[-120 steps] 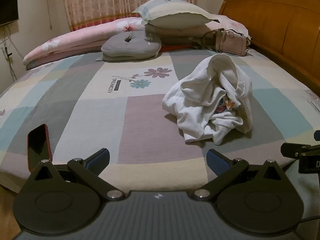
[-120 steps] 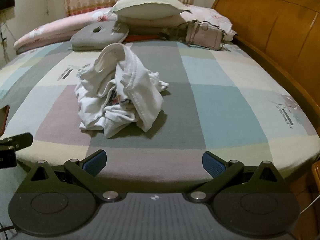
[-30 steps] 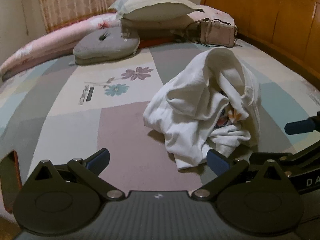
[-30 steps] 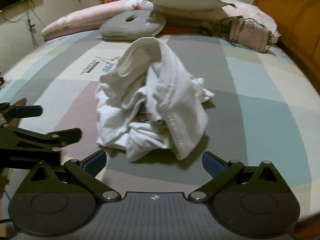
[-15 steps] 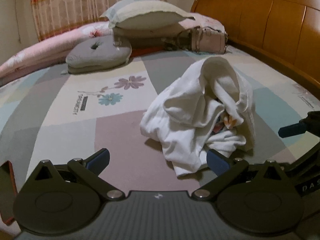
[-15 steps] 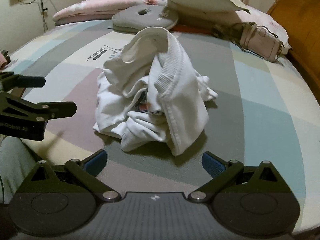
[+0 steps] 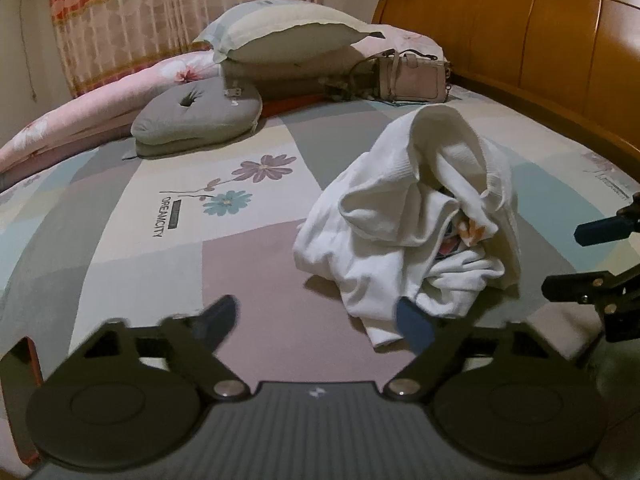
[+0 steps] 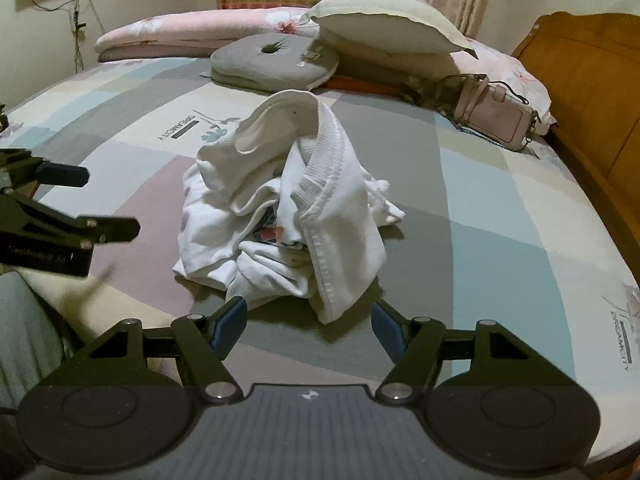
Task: Fold clothes
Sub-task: 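Grasp the white sweatshirt with the left tool while the right tool grasps it too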
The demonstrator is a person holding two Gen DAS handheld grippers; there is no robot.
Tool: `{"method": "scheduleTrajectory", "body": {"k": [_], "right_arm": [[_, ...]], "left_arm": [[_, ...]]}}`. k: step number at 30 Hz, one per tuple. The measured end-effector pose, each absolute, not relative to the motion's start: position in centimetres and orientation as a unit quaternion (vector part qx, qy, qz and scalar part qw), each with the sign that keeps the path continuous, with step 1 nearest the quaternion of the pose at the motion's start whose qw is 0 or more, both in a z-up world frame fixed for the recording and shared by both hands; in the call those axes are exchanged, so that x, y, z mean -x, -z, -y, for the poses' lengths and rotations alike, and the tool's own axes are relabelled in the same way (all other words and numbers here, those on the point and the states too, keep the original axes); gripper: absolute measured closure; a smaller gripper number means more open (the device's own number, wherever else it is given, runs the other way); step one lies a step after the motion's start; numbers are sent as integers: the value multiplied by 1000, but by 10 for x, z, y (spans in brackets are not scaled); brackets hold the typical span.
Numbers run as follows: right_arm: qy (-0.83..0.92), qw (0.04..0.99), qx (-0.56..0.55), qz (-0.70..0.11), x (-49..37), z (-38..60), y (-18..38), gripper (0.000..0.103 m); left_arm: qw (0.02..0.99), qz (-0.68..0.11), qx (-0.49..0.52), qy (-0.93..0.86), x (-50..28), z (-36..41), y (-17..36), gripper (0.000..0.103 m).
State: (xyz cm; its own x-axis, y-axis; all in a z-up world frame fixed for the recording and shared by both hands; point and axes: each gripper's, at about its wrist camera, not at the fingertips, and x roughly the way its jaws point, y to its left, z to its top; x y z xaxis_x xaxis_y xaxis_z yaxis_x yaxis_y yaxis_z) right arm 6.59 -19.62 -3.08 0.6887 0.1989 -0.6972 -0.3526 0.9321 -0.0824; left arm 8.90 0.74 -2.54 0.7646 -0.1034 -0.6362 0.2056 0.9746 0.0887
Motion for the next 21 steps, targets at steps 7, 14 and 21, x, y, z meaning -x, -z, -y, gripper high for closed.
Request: {"method": "scheduleTrajectory", "body": {"k": [7, 14, 21], "right_arm": [[-149, 917, 98, -357, -75, 197, 34, 39], [-141, 918, 92, -359, -89, 204, 40, 49], [-144, 916, 93, -363, -104, 203, 51, 50]], "left_arm": [[932, -337, -104, 86, -102, -6, 27, 55], [935, -318, -102, 121, -122, 2, 16, 53], [936, -298, -128, 135, -148, 17, 18, 53]]}}
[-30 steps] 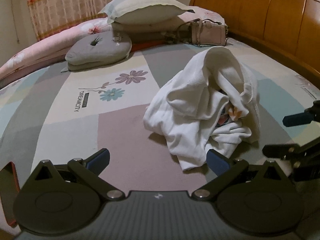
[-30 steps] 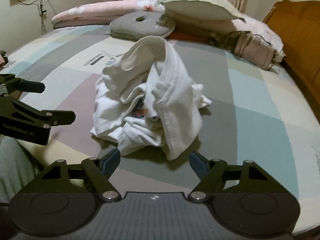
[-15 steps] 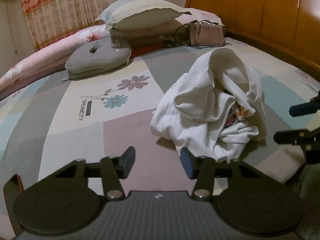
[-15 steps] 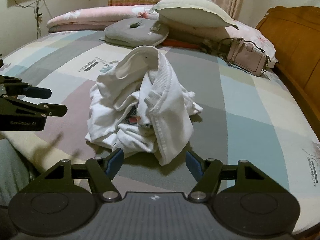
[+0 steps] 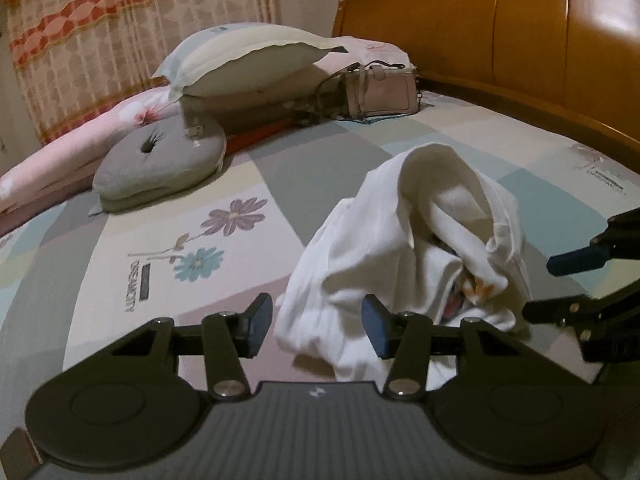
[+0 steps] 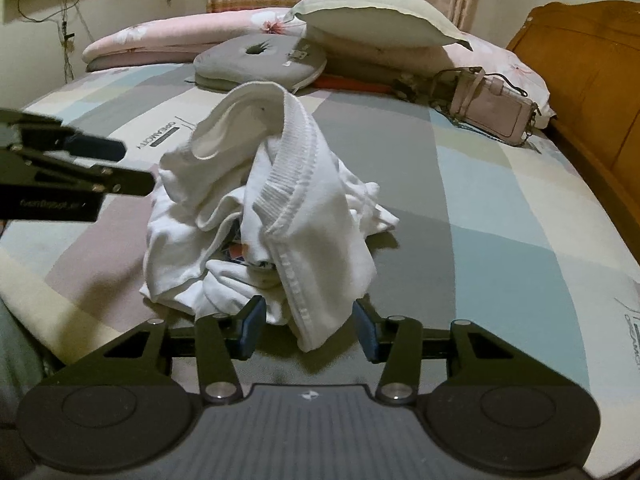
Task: Fold clothes
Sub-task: 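Grasp the white sweatshirt with the left tool while the right tool grasps it too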
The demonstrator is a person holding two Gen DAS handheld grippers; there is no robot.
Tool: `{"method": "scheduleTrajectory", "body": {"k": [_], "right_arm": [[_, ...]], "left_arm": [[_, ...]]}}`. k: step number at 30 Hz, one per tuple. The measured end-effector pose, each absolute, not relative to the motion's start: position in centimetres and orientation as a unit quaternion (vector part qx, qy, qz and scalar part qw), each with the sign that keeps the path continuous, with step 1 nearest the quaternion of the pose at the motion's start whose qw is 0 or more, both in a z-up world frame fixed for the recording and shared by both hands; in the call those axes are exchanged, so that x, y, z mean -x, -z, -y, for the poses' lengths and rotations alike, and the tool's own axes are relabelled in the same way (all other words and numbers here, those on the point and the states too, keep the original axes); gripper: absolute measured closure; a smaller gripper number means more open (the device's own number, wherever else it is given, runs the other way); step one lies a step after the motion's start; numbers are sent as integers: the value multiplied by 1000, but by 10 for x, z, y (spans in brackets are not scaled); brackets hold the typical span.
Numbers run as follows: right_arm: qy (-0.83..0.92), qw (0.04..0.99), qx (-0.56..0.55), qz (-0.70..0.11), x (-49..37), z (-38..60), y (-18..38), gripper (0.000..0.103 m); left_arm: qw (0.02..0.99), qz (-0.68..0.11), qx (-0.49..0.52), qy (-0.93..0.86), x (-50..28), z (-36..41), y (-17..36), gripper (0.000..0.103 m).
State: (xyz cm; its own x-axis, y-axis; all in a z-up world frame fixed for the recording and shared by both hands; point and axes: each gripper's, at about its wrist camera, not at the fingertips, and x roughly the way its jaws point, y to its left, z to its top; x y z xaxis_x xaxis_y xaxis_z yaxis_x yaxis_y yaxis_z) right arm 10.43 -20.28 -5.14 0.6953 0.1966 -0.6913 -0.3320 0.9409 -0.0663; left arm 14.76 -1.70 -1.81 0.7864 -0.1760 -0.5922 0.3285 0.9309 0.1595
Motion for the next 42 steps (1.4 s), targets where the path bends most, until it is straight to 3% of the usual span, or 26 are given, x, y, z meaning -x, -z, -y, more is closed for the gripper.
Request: {"method": "scheduleTrajectory", "body": {"k": [7, 9, 10, 11, 12, 13, 15, 26, 42], "right_arm": [[-127, 915, 91, -372, -119, 206, 67, 60], [-131, 914, 90, -374, -122, 206, 70, 60], [-134, 913, 89, -375, -124, 206, 72, 60], [-136, 913, 88, -375, -125, 206, 74, 65], [-136, 912, 90, -376, -126, 207, 75, 85], [-135, 912, 93, -376, -127, 207, 75, 95], [-133, 915, 86, -371, -130, 214, 71, 95], [-107, 931, 100, -333, -195, 257, 23, 98], [-115, 920, 125, -354, -341, 253, 22, 98]], "left_arm": [[933, -287, -134, 169, -166, 23, 20, 55], [931, -285, -135, 184, -170, 25, 21, 66], [929, -287, -132, 191, -172, 25, 21, 80], [929, -290, -126, 194, -175, 25, 21, 92], [929, -294, -120, 191, -177, 24, 21, 95], [930, -295, -118, 186, -179, 22, 20, 96], [932, -292, -119, 179, -182, 18, 16, 100], [939, -284, -142, 136, -244, 1, -15, 100], [926, -320, -157, 121, -355, -1, -5, 100]]}}
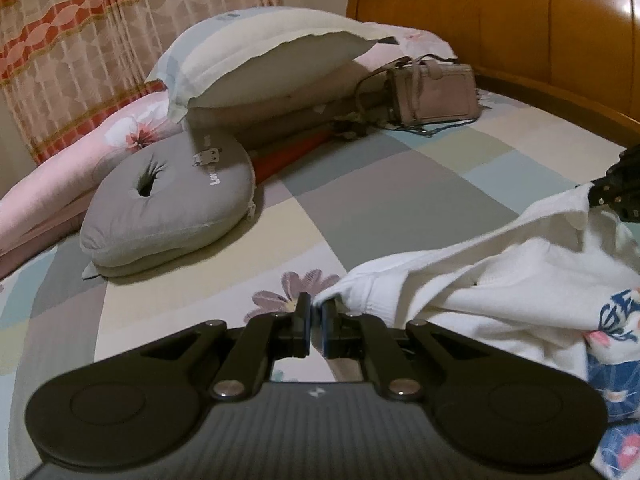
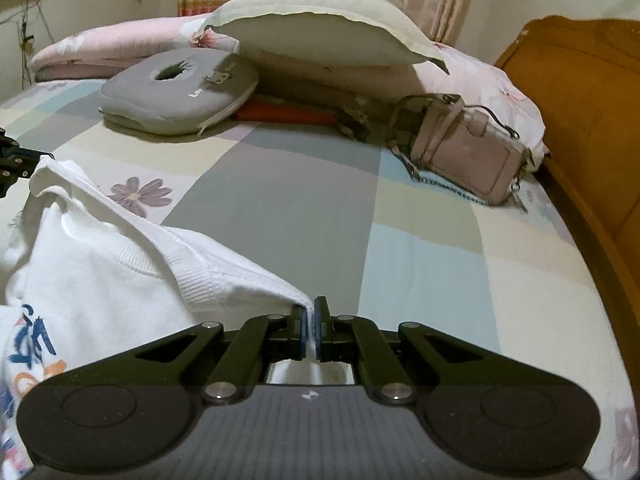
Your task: Fold clothes
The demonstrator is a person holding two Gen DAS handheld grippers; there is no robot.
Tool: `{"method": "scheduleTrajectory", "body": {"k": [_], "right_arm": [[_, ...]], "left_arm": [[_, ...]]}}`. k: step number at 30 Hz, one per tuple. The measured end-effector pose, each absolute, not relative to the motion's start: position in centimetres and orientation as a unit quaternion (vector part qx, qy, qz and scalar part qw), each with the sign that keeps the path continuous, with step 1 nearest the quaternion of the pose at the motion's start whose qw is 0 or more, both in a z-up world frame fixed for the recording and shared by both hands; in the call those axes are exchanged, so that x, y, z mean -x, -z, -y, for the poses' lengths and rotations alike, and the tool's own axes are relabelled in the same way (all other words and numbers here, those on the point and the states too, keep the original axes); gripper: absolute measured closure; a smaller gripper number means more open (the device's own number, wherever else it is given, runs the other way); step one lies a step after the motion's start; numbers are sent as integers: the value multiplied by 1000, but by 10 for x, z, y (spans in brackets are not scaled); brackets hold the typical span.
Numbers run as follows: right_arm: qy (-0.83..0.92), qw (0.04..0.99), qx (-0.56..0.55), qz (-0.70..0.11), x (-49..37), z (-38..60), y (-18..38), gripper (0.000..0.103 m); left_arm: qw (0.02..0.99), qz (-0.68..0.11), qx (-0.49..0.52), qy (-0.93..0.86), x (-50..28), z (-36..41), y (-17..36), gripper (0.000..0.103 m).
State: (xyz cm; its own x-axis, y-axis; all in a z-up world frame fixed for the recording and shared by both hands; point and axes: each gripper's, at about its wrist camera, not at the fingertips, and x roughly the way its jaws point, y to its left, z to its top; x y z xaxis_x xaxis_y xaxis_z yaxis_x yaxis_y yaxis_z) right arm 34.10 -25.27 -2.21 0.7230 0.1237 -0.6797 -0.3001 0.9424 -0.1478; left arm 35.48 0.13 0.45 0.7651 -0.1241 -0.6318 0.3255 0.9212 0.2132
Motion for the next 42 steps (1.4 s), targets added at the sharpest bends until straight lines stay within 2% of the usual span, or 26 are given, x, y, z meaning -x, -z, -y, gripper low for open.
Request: {"method": "scheduleTrajectory", "body": {"k": [7, 16, 18, 19, 23, 27, 28, 31, 32, 36, 38, 41, 42], "right_arm": [[-100, 917, 139, -360, -404, 250, 30, 98], [-74, 912, 131, -382, -480, 249, 59, 98], [-80, 906, 118, -398, -492, 249, 69, 98], [-82, 904, 108, -406, -496, 250, 74, 97], [-94, 898, 79, -421, -497, 258, 84, 93], [-111, 900, 62, -418, -478, 262, 74, 85], [-114, 901, 56, -416, -471, 264, 70, 79], [-124, 901, 55, -411, -442, 265, 55, 63], [-127, 901, 58, -411, -430, 264, 51, 62], [-139, 899, 70, -409, -370, 263, 37, 49], [-142, 899, 68, -408, -332, 261, 34, 42], [-144, 899, 54, -411, -278, 259, 37, 32], [-143, 899, 51, -411, -260, 257, 40, 25]], "left_arm": [[920, -336, -171, 111, -413, 4, 9, 100], [908, -383, -141, 93, -490, 5, 48, 100], [901, -405, -131, 89, -502, 4, 61, 96], [897, -415, -126, 87, -507, 3, 67, 91], [893, -428, -110, 89, -507, -5, 77, 89], [891, -431, -113, 92, -493, -9, 70, 89], [891, -430, -113, 93, -489, -10, 67, 87], [891, -427, -111, 102, -465, -14, 54, 78], [891, -427, -111, 103, -454, -14, 49, 72], [892, -423, -110, 114, -402, -17, 28, 65], [893, -421, -103, 121, -371, -18, 18, 55], [894, -419, -92, 130, -323, -17, 8, 50], [895, -418, -90, 129, -307, -15, 5, 50]]}}
